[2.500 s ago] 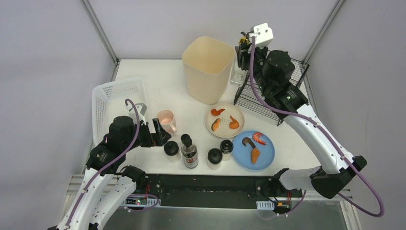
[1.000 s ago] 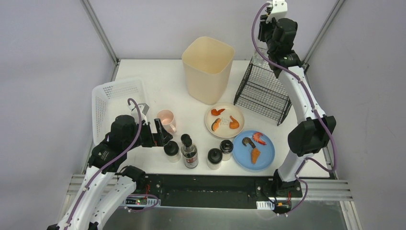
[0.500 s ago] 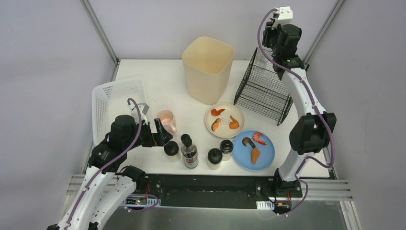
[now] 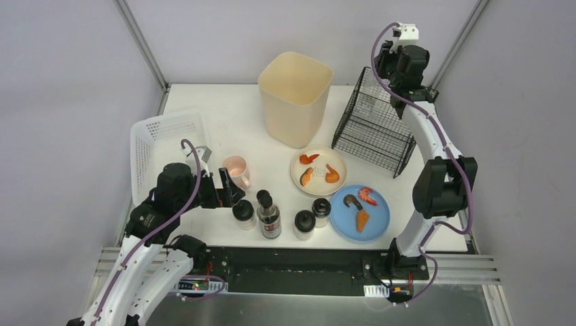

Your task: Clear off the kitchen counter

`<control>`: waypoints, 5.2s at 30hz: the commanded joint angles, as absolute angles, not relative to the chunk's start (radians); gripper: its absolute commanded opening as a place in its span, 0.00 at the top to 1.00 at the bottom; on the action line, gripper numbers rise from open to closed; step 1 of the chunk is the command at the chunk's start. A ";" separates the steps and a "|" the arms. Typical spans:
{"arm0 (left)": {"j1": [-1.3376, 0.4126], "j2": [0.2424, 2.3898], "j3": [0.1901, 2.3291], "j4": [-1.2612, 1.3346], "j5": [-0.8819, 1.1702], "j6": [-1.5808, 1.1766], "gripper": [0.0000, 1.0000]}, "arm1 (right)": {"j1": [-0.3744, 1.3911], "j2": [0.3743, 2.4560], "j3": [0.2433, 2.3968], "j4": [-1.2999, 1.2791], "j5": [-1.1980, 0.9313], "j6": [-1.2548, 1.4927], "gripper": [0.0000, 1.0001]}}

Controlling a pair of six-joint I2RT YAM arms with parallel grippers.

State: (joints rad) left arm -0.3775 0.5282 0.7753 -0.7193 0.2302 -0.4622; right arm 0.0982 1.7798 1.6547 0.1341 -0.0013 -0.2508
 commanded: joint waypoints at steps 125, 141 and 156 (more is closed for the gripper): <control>-0.356 0.559 0.780 -0.719 0.147 -0.500 0.00 | 1.219 1.061 0.690 0.353 -0.077 -0.168 0.13; -0.356 0.566 0.783 -0.719 0.167 -0.495 0.00 | 1.261 1.181 0.717 0.522 -0.055 -0.172 0.20; -0.356 0.570 0.783 -0.718 0.171 -0.494 0.00 | 1.265 1.224 0.706 0.609 -0.034 -0.161 0.44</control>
State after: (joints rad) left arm -0.3645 0.5629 0.7753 -0.7208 0.1551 -0.4900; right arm 1.2587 1.2190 0.6792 0.5194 -0.0414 -0.1654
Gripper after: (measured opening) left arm 0.995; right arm 0.597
